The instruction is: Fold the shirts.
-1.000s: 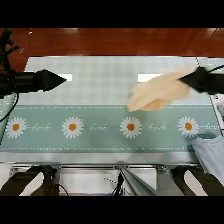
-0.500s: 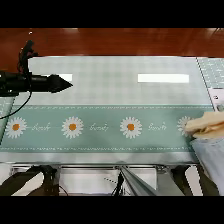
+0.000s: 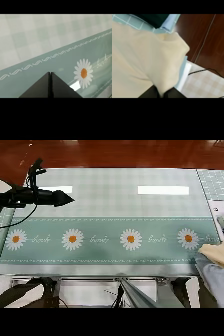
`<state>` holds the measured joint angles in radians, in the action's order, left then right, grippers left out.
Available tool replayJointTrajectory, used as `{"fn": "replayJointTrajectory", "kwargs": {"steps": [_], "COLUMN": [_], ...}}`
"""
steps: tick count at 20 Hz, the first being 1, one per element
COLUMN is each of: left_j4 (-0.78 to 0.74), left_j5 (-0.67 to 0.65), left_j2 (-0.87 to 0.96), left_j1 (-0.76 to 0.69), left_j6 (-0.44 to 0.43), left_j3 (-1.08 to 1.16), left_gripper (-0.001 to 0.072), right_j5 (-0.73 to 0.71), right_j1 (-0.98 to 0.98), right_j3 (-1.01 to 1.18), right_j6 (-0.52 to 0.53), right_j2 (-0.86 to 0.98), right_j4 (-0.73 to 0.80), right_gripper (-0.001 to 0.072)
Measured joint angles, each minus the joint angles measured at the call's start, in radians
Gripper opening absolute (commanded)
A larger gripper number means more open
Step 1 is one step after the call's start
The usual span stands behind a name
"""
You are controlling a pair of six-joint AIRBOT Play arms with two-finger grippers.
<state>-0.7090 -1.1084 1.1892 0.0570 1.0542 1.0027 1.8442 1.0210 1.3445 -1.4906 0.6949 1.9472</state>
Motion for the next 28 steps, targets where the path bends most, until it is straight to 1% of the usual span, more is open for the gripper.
{"fn": "replayJointTrajectory", "kwargs": {"steps": [1, 2, 3, 5, 6, 8, 9, 13, 14, 15, 16, 17, 18, 20, 21, 22, 23, 24, 25, 26, 27, 28], "left_j4": [-0.005, -0.007, -0.009, -0.013, -0.014, -0.016, -0.016, -0.017, -0.017, -0.017, -0.017, -0.017, -0.017, -0.018, -0.018, -0.028, -0.048, -0.097, -0.171, -0.267, -0.369, -0.454], "left_j5": [0.005, 0.006, 0.008, 0.009, 0.009, 0.003, 0.003, -0.001, -0.005, -0.005, -0.005, -0.004, -0.003, -0.009, -0.022, -0.031, -0.051, -0.069, -0.074, -0.076, -0.083, -0.081], "left_j2": [0.003, 0.003, 0.005, 0.006, 0.006, 0.006, 0.007, 0.007, 0.007, 0.006, 0.007, 0.006, 0.007, 0.007, 0.006, 0.005, 0.002, -0.002, -0.005, -0.008, -0.011, -0.011], "left_j1": [0.000, 0.000, 0.000, 0.000, 0.000, 0.000, 0.000, 0.000, 0.000, 0.000, 0.000, 0.000, 0.000, -0.002, -0.006, -0.016, -0.034, -0.063, -0.098, -0.144, -0.193, -0.235], "left_j6": [-0.008, -0.013, -0.019, -0.025, -0.027, -0.029, -0.031, -0.034, -0.035, -0.035, -0.038, -0.045, -0.055, -0.073, -0.078, -0.077, -0.058, -0.027, 0.018, 0.075, 0.134, 0.187], "left_j3": [0.000, 0.000, 0.000, 0.001, 0.003, 0.010, 0.014, 0.029, 0.031, 0.031, 0.032, 0.033, 0.034, 0.044, 0.056, 0.076, 0.100, 0.130, 0.163, 0.198, 0.225, 0.243], "left_gripper": [0.0024, 0.0024, 0.0024, 0.0024, 0.0024, 0.0024, 0.0024, 0.0024, 0.0026, 0.0104, 0.0330, 0.0611, 0.0666, 0.0634, 0.0576, 0.0576, 0.0575, 0.0576, 0.0582, 0.0624, 0.0718, 0.0717], "right_j5": [0.003, 0.005, 0.006, 0.006, 0.007, 0.006, 0.007, 0.002, -0.019, -0.045, -0.074, -0.110, -0.141, -0.190, -0.206, -0.225, -0.245, -0.255, -0.267, -0.280, -0.292, -0.308], "right_j1": [0.002, 0.003, 0.003, 0.005, 0.005, 0.005, 0.005, 0.005, 0.005, 0.005, 0.006, 0.006, 0.006, 0.005, -0.001, -0.018, -0.051, -0.095, -0.151, -0.224, -0.301, -0.374], "right_j3": [0.000, 0.000, 0.000, 0.000, 0.000, 0.000, 0.000, 0.000, 0.000, 0.000, 0.000, 0.000, 0.000, 0.000, 0.000, 0.000, 0.000, 0.000, 0.000, 0.000, 0.000, 0.000], "right_j6": [0.011, 0.026, 0.034, 0.053, 0.061, 0.076, 0.079, 0.085, 0.084, 0.077, 0.063, 0.049, 0.039, 0.036, 0.043, 0.052, 0.063, 0.083, 0.105, 0.125, 0.140, 0.150], "right_j2": [-0.006, -0.010, -0.014, -0.020, -0.023, -0.027, -0.029, -0.031, -0.030, -0.026, -0.019, -0.007, 0.010, 0.063, 0.093, 0.128, 0.161, 0.189, 0.216, 0.241, 0.263, 0.282], "right_j4": [0.022, 0.047, 0.072, 0.124, 0.148, 0.196, 0.211, 0.242, 0.241, 0.225, 0.194, 0.137, 0.060, -0.184, -0.327, -0.475, -0.600, -0.681, -0.728, -0.742, -0.733, -0.704], "right_gripper": [0.0098, 0.0195, 0.0212, 0.0212, 0.0225, 0.0374, 0.0421, 0.0421, 0.0421, 0.0421, 0.0421, 0.0421, 0.0421, 0.0421, 0.0421, 0.0421, 0.0423, 0.0462, 0.0596, 0.0613, 0.0613, 0.0613]}}
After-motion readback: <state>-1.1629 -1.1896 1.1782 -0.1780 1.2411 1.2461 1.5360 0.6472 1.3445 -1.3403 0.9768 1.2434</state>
